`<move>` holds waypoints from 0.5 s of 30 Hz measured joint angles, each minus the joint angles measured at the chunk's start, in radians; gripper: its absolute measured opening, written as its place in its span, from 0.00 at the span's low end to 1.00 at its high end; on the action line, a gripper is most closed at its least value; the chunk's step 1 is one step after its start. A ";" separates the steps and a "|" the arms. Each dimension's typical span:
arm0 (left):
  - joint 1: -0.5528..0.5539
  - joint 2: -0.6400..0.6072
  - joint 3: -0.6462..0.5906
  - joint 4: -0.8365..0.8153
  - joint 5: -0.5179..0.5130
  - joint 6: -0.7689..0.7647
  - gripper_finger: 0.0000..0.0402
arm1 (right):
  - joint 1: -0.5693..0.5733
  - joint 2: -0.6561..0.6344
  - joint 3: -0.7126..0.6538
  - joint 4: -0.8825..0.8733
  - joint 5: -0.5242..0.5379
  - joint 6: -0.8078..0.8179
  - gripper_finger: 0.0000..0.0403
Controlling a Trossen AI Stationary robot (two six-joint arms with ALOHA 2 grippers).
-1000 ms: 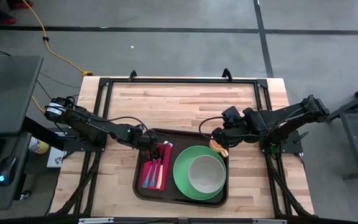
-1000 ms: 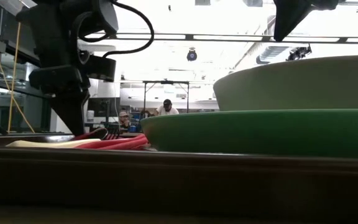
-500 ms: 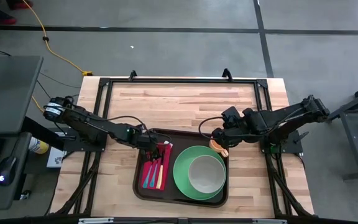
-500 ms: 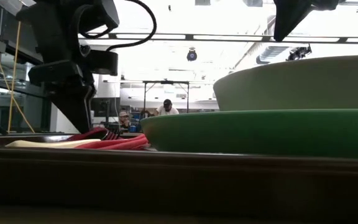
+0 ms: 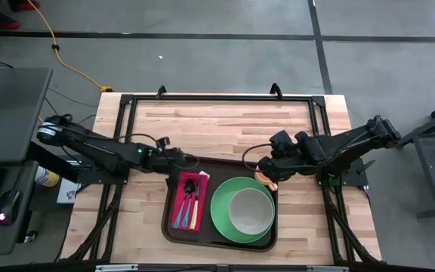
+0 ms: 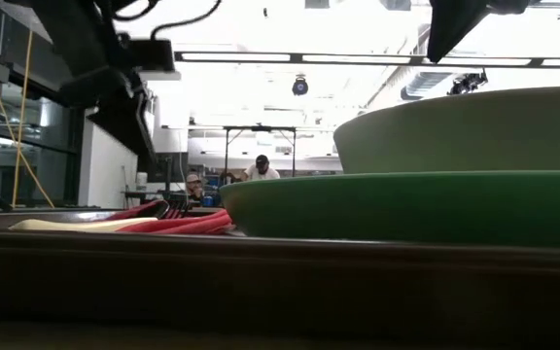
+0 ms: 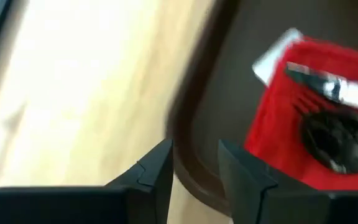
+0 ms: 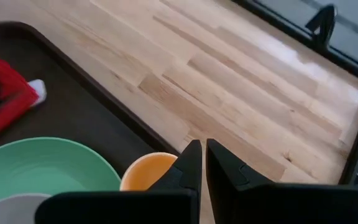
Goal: Set up tray
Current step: Return to Home Position
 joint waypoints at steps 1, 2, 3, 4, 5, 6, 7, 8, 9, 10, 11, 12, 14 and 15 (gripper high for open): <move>0.000 -0.023 0.000 -0.004 -0.017 -0.001 0.38 | 0.011 -0.006 0.000 -0.001 0.013 0.000 0.00; 0.000 -0.051 0.000 -0.017 -0.029 -0.002 0.38 | 0.021 -0.013 0.000 0.001 0.028 0.001 0.00; 0.000 -0.085 0.000 -0.036 -0.038 0.002 0.38 | 0.030 -0.025 0.000 0.003 0.045 0.003 0.00; 0.000 -0.115 0.000 -0.037 -0.053 0.012 0.38 | 0.042 -0.040 0.000 0.002 0.062 0.004 0.00; -0.001 -0.146 0.001 -0.031 -0.064 0.025 0.38 | 0.054 -0.058 0.000 0.002 0.081 0.003 0.00; -0.001 -0.180 0.002 -0.039 -0.079 0.035 0.38 | 0.064 -0.074 0.000 0.001 0.102 0.001 0.00; 0.000 -0.216 0.001 -0.052 -0.097 0.049 0.38 | 0.074 -0.093 0.000 -0.003 0.125 0.000 0.00; -0.001 -0.249 0.000 -0.057 -0.119 0.059 0.38 | 0.088 -0.116 0.000 -0.006 0.147 0.000 0.00; -0.001 -0.281 0.002 -0.058 -0.146 0.071 0.37 | 0.101 -0.140 -0.006 -0.002 0.167 -0.001 0.00; -0.001 -0.313 0.002 -0.070 -0.169 0.081 0.37 | 0.111 -0.167 -0.015 -0.001 0.185 -0.003 0.00; 0.000 -0.348 0.000 -0.096 -0.189 0.091 0.37 | 0.120 -0.199 -0.030 0.002 0.202 -0.004 0.00; 0.000 -0.383 0.000 -0.116 -0.210 0.104 0.37 | 0.130 -0.234 -0.051 0.010 0.212 -0.004 0.00; 0.000 -0.451 -0.002 -0.144 -0.242 0.118 0.37 | 0.150 -0.313 -0.110 0.037 0.226 -0.002 0.00; 0.000 -0.490 -0.014 -0.169 -0.246 0.121 0.37 | 0.160 -0.355 -0.148 0.066 0.241 -0.003 0.00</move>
